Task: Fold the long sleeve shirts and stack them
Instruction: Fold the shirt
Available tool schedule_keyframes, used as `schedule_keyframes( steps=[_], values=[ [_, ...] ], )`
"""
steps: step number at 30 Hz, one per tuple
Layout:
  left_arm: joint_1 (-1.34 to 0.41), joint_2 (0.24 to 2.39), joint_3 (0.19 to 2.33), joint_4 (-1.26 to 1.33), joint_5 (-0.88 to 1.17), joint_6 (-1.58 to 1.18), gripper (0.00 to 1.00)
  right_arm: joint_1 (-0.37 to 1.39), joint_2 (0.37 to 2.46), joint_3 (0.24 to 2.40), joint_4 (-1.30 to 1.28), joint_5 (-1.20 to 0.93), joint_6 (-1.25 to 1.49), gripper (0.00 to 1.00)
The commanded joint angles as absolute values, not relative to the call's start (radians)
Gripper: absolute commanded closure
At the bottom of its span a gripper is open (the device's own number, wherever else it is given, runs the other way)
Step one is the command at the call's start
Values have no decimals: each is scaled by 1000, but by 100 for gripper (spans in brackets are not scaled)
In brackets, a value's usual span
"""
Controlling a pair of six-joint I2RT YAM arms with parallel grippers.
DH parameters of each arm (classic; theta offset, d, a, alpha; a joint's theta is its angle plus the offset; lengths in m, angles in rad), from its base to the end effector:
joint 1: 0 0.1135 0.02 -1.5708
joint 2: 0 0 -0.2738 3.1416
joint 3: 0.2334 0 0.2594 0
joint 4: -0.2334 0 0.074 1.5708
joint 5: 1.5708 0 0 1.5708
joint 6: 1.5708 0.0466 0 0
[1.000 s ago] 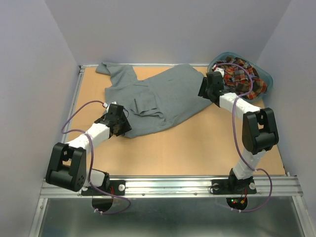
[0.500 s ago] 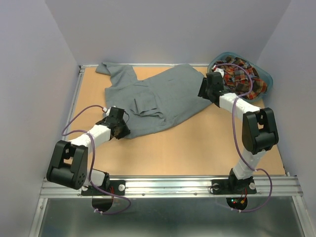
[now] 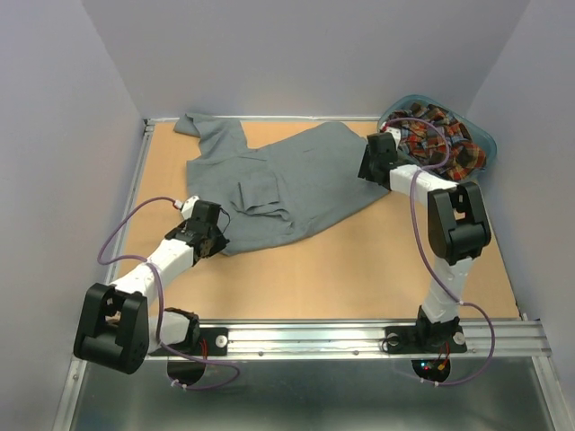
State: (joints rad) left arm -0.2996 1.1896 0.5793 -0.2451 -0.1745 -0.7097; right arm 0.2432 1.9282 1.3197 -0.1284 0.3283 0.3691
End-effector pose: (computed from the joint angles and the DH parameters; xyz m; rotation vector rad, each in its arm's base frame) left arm 0.2298 -0.0625 0.1817 -0.5710 2.3563 -0.2524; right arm 0.4352 0.0925 0.1956 0.3070 2.2399 -0.0551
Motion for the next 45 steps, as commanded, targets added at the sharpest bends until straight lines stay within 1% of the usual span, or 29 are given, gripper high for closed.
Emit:
schedule_keyframes(
  steps=[1, 4, 9, 14, 17, 18, 21, 25, 30, 38, 41, 45],
  values=[
    [-299, 1149, 557, -317, -262, -745, 94, 242, 1968, 1402, -106, 356, 351, 49],
    [-296, 1146, 568, -331, -301, -747, 94, 242, 1982, 1399, -106, 328, 316, 51],
    [-270, 1167, 615, -347, -310, -690, 93, 238, 1976, 1368, -104, 236, 140, 53],
    [-181, 1190, 649, -348, -295, -598, 92, 190, 1944, 1322, -106, -33, 9, 53],
    [-127, 1198, 661, -334, -270, -531, 92, 175, 1936, 1309, -107, -124, -55, 53],
    [-121, 1203, 666, -331, -270, -519, 92, 170, 1936, 1305, -109, -180, -61, 53],
    [-109, 1223, 681, -324, -287, -482, 92, 158, 1936, 1284, -118, -257, -77, 53],
    [-101, 1255, 696, -293, -258, -456, 92, 158, 1910, 1238, -130, -365, -94, 53],
    [-92, 1299, 749, -288, -281, -433, 92, 158, 1865, 1160, -136, -397, -91, 53],
    [-75, 1310, 773, -275, -333, -426, 92, 158, 1819, 1109, -166, -451, -81, 55],
    [-72, 1301, 770, -272, -342, -428, 92, 158, 1818, 1098, -173, -477, -86, 58],
    [-72, 1292, 765, -272, -339, -430, 92, 158, 1827, 1095, -179, -503, -86, 68]
  ],
)
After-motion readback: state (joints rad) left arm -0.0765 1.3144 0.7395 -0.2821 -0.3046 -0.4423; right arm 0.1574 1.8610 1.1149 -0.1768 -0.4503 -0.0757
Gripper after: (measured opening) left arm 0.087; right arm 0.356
